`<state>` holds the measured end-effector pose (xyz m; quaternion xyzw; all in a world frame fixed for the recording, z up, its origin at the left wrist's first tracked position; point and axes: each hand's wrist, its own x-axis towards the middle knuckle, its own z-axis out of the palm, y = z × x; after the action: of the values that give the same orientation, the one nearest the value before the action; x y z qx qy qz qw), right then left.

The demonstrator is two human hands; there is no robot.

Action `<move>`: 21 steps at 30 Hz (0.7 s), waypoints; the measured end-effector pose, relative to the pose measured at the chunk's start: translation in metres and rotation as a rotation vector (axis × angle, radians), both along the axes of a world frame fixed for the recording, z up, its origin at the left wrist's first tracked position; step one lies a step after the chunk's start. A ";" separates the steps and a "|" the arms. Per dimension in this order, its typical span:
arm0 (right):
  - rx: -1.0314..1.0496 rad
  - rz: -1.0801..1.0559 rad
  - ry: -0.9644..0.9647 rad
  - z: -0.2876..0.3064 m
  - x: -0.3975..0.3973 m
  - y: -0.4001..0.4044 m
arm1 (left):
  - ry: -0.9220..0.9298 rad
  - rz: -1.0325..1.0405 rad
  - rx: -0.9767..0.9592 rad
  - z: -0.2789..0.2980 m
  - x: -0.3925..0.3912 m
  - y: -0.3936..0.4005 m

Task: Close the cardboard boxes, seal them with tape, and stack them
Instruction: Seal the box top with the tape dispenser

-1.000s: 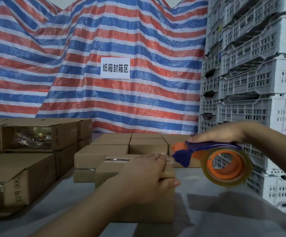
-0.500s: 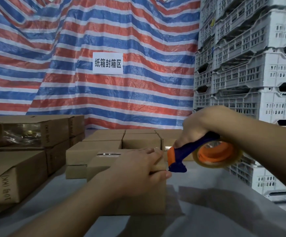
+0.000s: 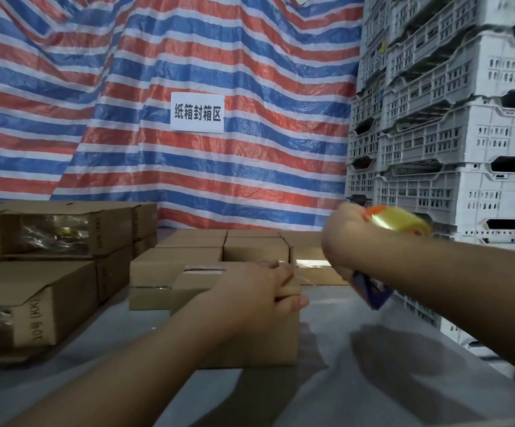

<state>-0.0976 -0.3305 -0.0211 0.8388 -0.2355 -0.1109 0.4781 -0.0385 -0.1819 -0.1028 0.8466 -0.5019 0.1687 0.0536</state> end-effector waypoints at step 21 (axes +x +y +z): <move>0.495 0.129 -0.769 -0.132 -0.024 -0.080 | -0.025 -0.005 -0.040 -0.006 0.002 0.000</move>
<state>-0.1214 -0.4103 -0.1531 0.9210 -0.3095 0.1853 0.1472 -0.0368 -0.1816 -0.1087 0.8419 -0.5011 0.1894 0.0647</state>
